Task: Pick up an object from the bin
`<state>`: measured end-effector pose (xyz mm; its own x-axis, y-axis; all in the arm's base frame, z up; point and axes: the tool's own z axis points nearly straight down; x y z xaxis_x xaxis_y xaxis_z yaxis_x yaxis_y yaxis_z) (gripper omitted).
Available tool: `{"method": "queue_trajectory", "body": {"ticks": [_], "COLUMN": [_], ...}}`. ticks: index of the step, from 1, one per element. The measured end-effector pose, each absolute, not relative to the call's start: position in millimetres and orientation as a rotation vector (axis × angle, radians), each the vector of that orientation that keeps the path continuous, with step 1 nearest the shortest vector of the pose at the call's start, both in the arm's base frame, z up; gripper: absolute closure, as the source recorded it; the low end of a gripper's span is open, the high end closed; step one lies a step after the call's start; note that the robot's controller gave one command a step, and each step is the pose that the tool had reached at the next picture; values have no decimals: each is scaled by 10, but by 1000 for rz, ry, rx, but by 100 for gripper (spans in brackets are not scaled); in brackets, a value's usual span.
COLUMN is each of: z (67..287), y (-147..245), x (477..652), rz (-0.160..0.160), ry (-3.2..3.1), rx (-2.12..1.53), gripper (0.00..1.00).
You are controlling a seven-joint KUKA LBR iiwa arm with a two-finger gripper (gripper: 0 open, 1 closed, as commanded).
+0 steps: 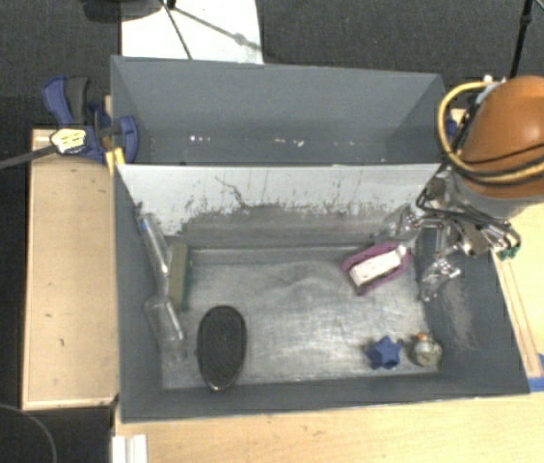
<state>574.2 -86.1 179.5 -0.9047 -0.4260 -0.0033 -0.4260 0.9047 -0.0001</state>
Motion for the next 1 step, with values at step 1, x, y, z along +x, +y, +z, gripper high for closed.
{"method": "queue_trajectory", "body": {"ticks": [1], "z": [828], "y": [-412], "x": [5456], "rz": [7], "ry": [2980], "rx": [-1005], "gripper": [0]}}
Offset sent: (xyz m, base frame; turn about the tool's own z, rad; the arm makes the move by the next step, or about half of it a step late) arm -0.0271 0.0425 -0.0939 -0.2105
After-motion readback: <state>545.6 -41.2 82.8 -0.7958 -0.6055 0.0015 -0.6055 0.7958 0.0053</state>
